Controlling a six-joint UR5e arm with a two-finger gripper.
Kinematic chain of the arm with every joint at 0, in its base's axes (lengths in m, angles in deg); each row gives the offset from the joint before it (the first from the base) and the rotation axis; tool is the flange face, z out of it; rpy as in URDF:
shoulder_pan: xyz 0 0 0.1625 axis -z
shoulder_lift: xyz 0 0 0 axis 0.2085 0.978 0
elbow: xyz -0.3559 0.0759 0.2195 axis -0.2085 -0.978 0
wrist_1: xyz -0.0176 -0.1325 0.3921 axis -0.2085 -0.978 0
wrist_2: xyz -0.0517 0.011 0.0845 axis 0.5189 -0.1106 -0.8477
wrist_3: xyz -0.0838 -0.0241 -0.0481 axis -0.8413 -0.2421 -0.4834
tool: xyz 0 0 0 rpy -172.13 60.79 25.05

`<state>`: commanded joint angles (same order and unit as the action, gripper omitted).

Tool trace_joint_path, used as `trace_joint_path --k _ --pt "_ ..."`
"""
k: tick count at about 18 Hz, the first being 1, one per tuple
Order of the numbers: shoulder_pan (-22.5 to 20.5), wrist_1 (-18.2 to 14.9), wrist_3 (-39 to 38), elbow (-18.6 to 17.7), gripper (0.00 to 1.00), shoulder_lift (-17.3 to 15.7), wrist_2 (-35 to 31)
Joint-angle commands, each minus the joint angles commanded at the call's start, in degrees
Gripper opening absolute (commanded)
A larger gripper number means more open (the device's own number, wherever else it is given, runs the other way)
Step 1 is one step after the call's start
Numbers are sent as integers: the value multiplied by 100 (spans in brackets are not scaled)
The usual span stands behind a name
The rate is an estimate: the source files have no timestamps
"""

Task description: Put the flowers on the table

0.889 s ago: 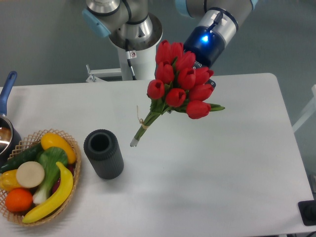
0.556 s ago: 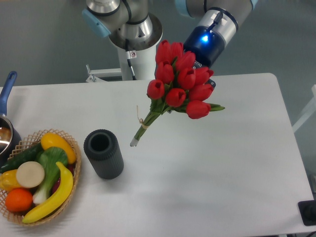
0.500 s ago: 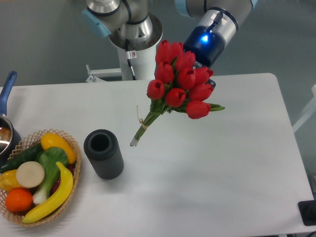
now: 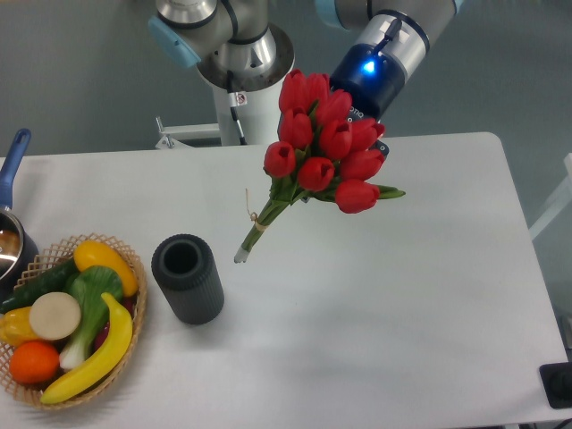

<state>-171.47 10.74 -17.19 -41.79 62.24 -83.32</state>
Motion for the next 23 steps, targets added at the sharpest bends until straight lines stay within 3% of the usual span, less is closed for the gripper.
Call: trace_joint_path --k 7,16,21,23 --pt "35 9 9 44 43 -44 -632" --pt "-35 -53 -297 53 43 -158 -1941" --pt "26 -70 -527 -52 43 -404 -3776" --pt "35 -79 -519 -114 43 -422 -3998"
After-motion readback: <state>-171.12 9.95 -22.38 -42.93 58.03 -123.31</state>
